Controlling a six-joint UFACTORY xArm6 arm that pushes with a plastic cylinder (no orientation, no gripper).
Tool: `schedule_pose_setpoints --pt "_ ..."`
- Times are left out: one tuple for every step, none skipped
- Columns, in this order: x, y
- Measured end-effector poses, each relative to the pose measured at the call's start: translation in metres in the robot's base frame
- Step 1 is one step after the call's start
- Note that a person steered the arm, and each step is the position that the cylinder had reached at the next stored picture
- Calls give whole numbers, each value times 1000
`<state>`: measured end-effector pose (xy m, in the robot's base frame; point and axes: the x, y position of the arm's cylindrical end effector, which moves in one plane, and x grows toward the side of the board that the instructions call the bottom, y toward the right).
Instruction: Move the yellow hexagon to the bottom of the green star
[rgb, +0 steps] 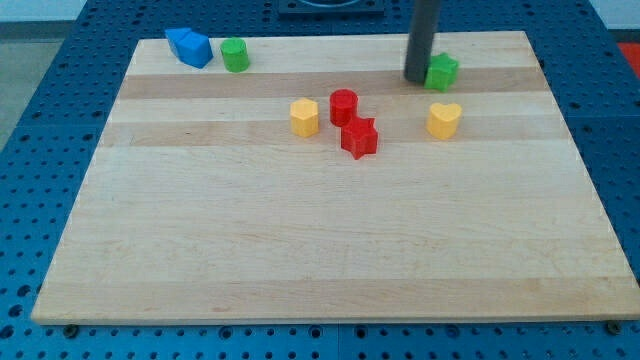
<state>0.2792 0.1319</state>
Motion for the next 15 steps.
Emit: schedule_pose_setpoints --pt "9 -28" --pt "56 -102" --pt "135 -144" --pt "177 -190" --pt "173 -221" --pt "138 -261" --pt "125 -314" --pt "98 -284" --pt "86 -190" --pt "103 -152" --pt "105 -103" --pt "100 -68" --pt "73 -59" --pt "76 -88" --pt "55 -99"
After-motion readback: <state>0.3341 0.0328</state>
